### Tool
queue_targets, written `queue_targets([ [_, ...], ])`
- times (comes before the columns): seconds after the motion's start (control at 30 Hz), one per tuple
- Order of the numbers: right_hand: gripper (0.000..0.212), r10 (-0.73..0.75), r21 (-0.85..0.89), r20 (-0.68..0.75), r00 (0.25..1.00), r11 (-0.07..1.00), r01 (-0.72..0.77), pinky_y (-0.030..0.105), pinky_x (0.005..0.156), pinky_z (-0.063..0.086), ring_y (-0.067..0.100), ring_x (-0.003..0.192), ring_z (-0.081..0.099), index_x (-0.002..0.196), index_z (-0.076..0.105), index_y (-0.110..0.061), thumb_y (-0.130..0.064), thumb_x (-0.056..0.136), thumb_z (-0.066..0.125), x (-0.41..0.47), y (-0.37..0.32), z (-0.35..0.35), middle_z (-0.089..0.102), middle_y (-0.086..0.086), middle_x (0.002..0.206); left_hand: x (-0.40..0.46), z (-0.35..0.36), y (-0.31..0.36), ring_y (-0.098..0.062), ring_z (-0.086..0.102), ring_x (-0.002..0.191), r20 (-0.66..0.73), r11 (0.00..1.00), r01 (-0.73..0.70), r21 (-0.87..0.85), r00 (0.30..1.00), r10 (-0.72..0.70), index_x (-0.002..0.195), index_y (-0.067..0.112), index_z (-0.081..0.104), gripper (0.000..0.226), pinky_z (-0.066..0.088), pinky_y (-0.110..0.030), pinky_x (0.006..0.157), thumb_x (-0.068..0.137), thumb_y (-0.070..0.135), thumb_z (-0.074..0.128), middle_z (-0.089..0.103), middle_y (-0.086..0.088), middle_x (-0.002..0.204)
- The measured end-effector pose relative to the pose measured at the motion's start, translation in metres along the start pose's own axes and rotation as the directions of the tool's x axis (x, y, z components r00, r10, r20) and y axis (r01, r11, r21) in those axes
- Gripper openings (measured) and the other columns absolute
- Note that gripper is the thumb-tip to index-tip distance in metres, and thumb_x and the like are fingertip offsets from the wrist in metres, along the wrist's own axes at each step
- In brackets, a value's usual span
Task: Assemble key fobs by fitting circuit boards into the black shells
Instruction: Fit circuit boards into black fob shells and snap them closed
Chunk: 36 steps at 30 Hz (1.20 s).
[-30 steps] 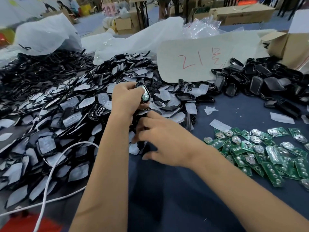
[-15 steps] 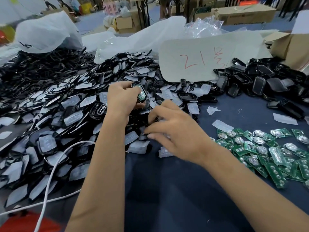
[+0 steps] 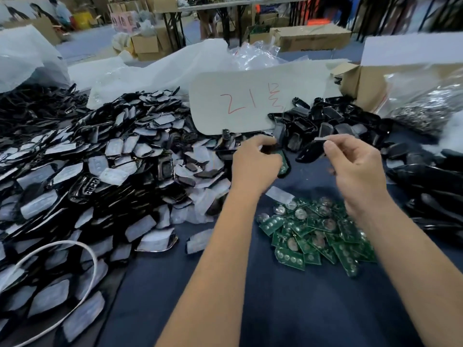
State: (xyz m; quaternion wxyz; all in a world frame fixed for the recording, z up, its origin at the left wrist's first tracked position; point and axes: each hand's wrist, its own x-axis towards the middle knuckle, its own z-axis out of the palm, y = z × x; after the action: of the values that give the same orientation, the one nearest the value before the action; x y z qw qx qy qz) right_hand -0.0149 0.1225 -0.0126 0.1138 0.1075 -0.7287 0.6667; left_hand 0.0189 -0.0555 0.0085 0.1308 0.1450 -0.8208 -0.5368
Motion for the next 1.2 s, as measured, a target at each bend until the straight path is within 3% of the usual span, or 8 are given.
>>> queue_targets([
  [0.13,0.017,-0.078,-0.117,0.008,0.997,0.99,0.078,0.034,0.062,0.054,0.016,0.072,0.057,0.104,0.074,-0.03,-0.017,0.104,0.062,0.004,0.012,-0.016,0.069,0.006,0.095,0.003,0.038,-0.007,-0.019,0.066,0.091,0.052,0.944,-0.084,0.318,0.996,0.071,0.129,0.025,0.069,0.04,0.052,-0.029,0.077,0.091,0.014,0.064,0.073,-0.002,0.107],
  [0.27,0.028,-0.158,-0.081,0.057,0.986,0.983,0.163,0.027,0.067,0.062,0.02,0.089,0.068,0.103,0.071,-0.038,-0.012,0.104,0.061,0.001,0.017,-0.02,0.066,0.013,0.111,-0.002,0.044,-0.007,-0.022,0.061,0.106,-0.248,0.927,-0.177,0.332,0.931,0.267,0.118,0.015,0.073,0.023,0.048,-0.034,0.097,0.098,0.021,0.064,0.065,-0.007,0.113],
  [0.33,0.025,-0.249,-0.065,0.085,0.965,0.965,0.255,0.029,0.069,0.063,0.019,0.094,0.068,0.105,0.072,-0.033,-0.01,0.104,0.061,-0.002,0.015,-0.018,0.063,0.01,0.112,0.002,0.043,-0.004,-0.02,0.068,0.086,-0.248,0.981,-0.159,0.112,0.951,0.183,0.1,0.016,0.073,0.017,0.055,-0.036,0.08,0.102,0.028,0.061,0.07,-0.004,0.095],
  [0.43,0.02,-0.369,-0.119,0.145,0.918,0.915,0.386,0.031,0.077,0.061,0.018,0.102,0.066,0.108,0.075,-0.023,-0.009,0.103,0.062,-0.004,0.012,-0.015,0.061,-0.001,0.113,0.001,0.045,0.001,-0.018,0.067,0.053,0.107,0.899,0.169,-0.404,0.985,-0.137,0.095,0.009,0.068,0.027,0.053,-0.027,0.048,0.106,0.033,0.059,0.071,-0.009,0.078],
  [0.53,0.018,-0.408,-0.214,0.229,0.884,0.865,0.454,0.041,0.086,0.057,0.017,0.113,0.063,0.108,0.077,-0.018,-0.007,0.101,0.065,-0.006,0.013,-0.014,0.063,-0.001,0.115,0.0,0.045,0.0,-0.016,0.066,0.054,0.208,0.779,0.279,-0.561,0.959,-0.194,0.098,0.005,0.072,0.013,0.053,-0.019,0.05,0.102,0.014,0.065,0.073,-0.011,0.075],
  [0.8,0.011,-0.153,-0.089,0.161,0.975,0.982,0.169,0.043,0.081,0.063,0.015,0.104,0.071,0.104,0.079,-0.018,-0.015,0.096,0.074,-0.008,0.014,-0.011,0.074,-0.006,0.106,0.001,0.044,-0.009,-0.014,0.069,0.071,0.051,0.877,0.029,-0.479,0.999,-0.005,0.098,0.021,0.076,0.021,0.058,-0.026,0.058,0.097,0.002,0.068,0.073,-0.013,0.087],
  [1.0,0.024,0.08,0.068,0.053,0.995,0.994,-0.084,0.023,0.06,0.055,0.014,0.06,0.067,0.106,0.074,-0.02,-0.004,0.089,0.08,-0.005,0.015,-0.015,0.075,0.007,0.081,0.001,0.046,-0.011,-0.009,0.062,0.062,0.031,0.907,-0.103,-0.409,0.991,0.127,0.102,0.022,0.076,0.022,0.06,-0.031,0.056,0.096,0.002,0.069,0.065,-0.004,0.072],
  [1.2,0.022,0.025,-0.134,-0.262,0.965,0.989,-0.061,0.042,0.075,0.063,0.014,0.078,0.07,0.104,0.073,-0.017,-0.01,0.086,0.083,-0.004,0.015,-0.022,0.074,0.003,0.094,0.001,0.045,-0.012,-0.012,0.067,0.052,-0.064,0.926,-0.14,-0.352,0.99,0.125,0.102,0.022,0.074,0.021,0.065,-0.04,0.061,0.096,0.002,0.069,0.066,-0.011,0.078],
])
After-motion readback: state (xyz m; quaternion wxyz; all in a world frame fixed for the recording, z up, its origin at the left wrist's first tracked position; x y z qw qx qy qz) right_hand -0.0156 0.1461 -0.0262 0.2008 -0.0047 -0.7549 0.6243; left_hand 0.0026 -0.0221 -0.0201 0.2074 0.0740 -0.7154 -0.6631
